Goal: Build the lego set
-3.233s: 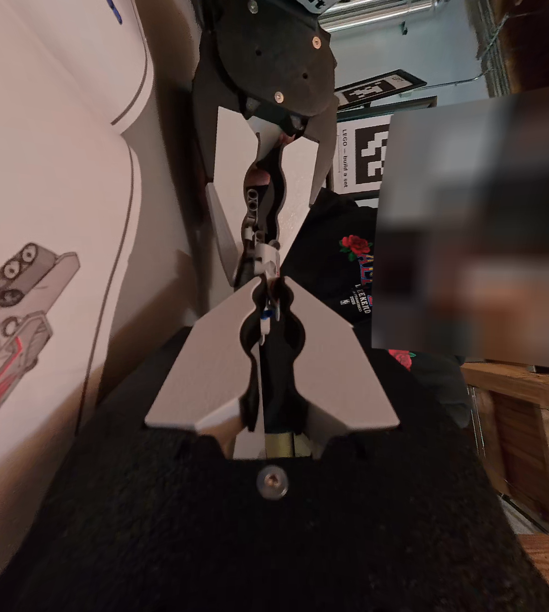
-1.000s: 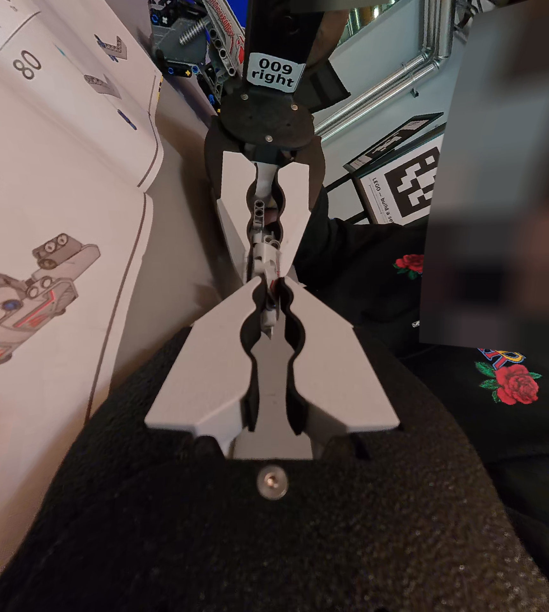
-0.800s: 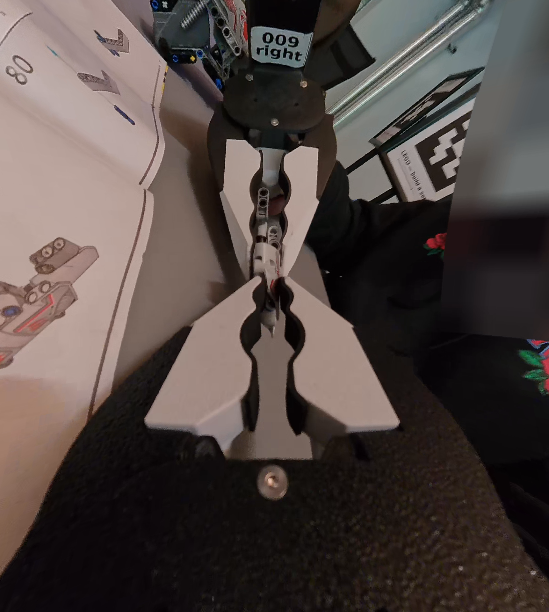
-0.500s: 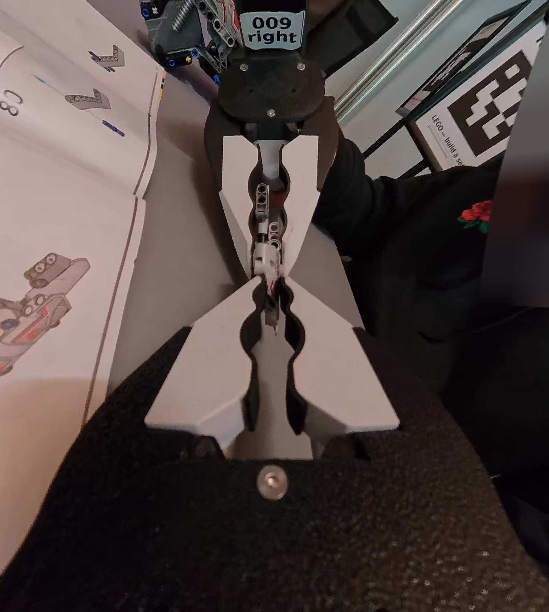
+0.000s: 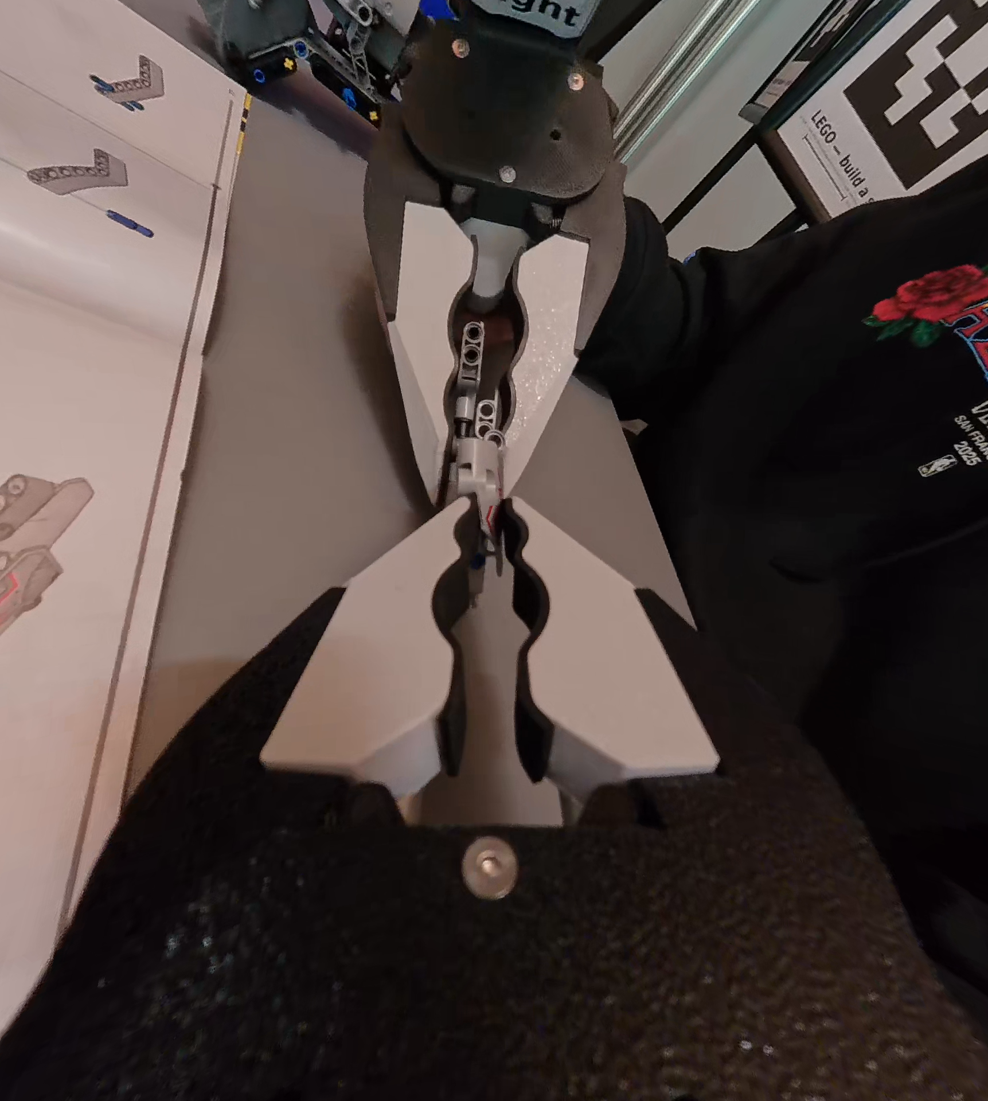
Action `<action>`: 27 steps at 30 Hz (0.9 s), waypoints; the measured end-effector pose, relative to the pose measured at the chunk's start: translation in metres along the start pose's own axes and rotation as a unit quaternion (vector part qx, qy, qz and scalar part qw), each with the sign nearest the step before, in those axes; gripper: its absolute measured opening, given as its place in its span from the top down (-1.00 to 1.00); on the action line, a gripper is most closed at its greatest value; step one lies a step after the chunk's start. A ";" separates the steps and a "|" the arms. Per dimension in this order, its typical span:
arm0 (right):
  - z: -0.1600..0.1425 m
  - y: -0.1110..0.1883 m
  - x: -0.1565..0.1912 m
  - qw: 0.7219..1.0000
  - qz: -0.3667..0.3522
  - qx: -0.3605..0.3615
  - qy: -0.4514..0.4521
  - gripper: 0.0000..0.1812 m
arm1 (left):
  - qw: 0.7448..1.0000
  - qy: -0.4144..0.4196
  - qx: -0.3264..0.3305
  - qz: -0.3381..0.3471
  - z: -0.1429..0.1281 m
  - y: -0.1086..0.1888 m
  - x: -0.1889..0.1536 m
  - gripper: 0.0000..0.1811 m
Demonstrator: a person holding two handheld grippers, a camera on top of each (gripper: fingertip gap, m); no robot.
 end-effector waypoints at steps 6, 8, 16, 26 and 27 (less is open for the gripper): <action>0.001 0.001 0.001 0.999 -0.029 -0.006 0.036 0.84 | 0.998 -0.037 0.026 0.039 -0.002 0.002 -0.006 0.96; 0.001 0.001 0.001 0.998 -0.031 -0.004 0.052 0.84 | 0.997 -0.044 0.034 0.053 -0.002 0.002 -0.005 0.96; 0.001 0.001 0.002 0.997 -0.043 -0.004 0.069 0.84 | 0.989 -0.094 0.069 0.092 -0.001 0.001 -0.007 0.96; -0.002 0.003 0.000 0.997 -0.038 0.008 0.073 0.84 | 0.984 -0.135 0.069 0.097 0.000 -0.002 -0.005 0.95; -0.002 0.003 0.000 0.996 -0.040 0.007 0.075 0.84 | 0.984 -0.130 0.068 0.098 0.000 -0.003 -0.005 0.95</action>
Point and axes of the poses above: each gripper's, where its closed fingertips meet, y back along the fingers, z out of its top, x = y × z across the jaws, the point moved 4 cm from there along y, back along the fingers, and after that the axes turned 6 degrees about -z, right-handed, at the moved point
